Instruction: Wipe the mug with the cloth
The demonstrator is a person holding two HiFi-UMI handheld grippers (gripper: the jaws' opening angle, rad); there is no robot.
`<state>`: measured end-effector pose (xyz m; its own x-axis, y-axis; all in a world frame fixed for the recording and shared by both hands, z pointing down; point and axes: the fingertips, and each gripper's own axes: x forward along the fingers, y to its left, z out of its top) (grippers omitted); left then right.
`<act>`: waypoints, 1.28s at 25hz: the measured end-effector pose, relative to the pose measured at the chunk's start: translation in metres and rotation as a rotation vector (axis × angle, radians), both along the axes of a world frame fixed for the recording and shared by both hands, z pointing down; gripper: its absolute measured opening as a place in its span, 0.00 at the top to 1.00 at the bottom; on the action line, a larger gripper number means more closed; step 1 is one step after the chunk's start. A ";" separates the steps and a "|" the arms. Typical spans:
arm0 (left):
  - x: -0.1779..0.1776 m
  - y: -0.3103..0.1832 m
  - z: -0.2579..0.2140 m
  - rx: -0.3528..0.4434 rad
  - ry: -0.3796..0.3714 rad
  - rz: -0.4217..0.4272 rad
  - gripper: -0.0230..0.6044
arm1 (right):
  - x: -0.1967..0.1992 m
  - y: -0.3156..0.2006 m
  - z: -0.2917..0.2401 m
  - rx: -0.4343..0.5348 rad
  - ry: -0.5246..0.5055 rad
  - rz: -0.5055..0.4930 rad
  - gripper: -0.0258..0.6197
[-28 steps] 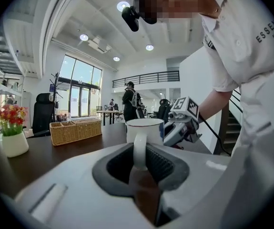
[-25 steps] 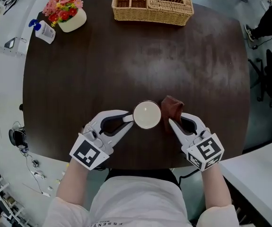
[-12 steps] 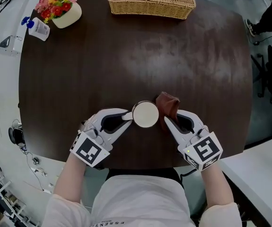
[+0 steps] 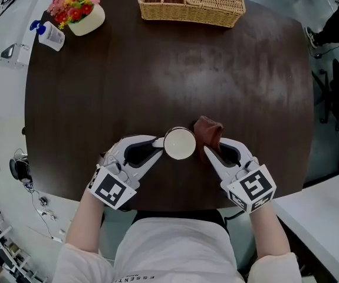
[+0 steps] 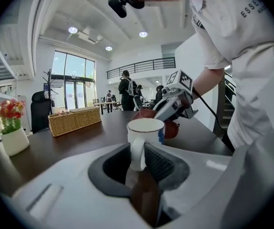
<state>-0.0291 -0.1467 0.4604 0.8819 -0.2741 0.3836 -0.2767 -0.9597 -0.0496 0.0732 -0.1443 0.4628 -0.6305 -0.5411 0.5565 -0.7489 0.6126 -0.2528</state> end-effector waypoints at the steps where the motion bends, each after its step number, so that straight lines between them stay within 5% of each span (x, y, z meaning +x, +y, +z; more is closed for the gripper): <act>1: -0.002 0.001 -0.004 0.010 0.005 0.004 0.84 | -0.001 0.000 -0.002 0.001 0.003 0.005 0.83; 5: -0.014 -0.005 -0.029 0.071 0.043 -0.021 0.84 | -0.003 0.002 -0.010 0.023 0.017 0.051 0.83; 9: -0.035 -0.015 -0.060 0.004 0.171 -0.301 0.84 | 0.006 0.014 -0.022 0.061 0.069 0.161 0.83; 12: -0.031 -0.004 -0.083 0.122 0.105 -0.328 0.85 | 0.016 0.022 -0.042 0.102 0.087 0.296 0.83; 18: -0.025 0.041 -0.132 0.042 0.239 -0.594 0.96 | 0.032 0.069 -0.088 0.260 0.115 0.382 0.83; 26: -0.032 0.127 -0.165 0.130 0.247 -0.704 0.96 | 0.022 0.152 -0.135 0.442 0.088 0.357 0.83; 32: -0.014 0.227 -0.178 0.246 0.208 -0.683 0.96 | 0.029 0.237 -0.135 0.435 0.093 0.361 0.83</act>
<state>-0.0430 0.0806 0.2823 0.5325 -0.8422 0.0844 -0.8334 -0.5391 -0.1221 0.1024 0.0931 0.3282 -0.3220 -0.9047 0.2789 -0.9371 0.3465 0.0418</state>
